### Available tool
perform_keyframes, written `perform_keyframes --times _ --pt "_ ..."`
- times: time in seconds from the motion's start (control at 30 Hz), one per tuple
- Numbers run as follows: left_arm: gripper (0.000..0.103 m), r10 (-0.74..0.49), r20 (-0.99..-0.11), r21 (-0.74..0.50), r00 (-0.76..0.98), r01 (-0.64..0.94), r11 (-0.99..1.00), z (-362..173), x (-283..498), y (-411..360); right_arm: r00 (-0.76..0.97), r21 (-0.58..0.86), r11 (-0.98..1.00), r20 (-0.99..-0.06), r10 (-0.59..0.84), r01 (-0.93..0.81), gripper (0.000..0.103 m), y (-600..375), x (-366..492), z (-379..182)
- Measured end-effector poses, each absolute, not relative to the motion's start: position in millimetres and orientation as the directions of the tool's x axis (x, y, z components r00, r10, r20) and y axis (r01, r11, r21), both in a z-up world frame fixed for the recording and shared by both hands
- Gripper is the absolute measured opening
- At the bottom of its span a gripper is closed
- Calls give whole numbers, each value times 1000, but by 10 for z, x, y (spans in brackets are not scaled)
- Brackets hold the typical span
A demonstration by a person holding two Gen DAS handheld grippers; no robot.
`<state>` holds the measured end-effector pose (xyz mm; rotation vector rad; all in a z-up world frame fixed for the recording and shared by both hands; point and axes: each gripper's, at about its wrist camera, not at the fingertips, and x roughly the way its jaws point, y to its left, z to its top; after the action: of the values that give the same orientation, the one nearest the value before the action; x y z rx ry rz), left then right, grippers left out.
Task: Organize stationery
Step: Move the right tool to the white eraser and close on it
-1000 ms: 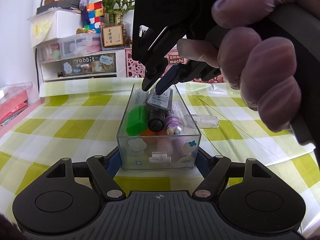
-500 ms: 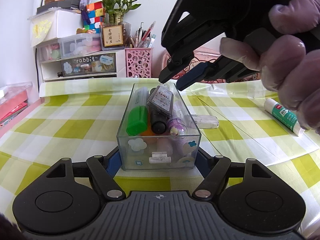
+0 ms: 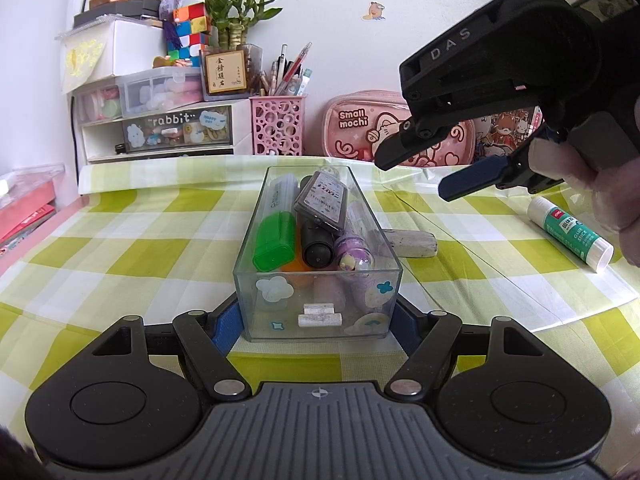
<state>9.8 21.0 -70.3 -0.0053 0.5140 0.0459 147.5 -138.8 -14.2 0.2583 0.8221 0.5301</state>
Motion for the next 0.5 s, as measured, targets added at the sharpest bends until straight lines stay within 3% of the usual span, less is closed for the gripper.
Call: perform_keyframes --times 0.23,0.5 --pt "73 43 -493 8 869 -45 999 -703 101 206 616 206 864 -628 476 -459 75 -1550 1422 -352" --pt "73 44 -493 8 869 -46 999 -704 103 204 565 97 789 -646 514 -607 75 -1479 1408 -591"
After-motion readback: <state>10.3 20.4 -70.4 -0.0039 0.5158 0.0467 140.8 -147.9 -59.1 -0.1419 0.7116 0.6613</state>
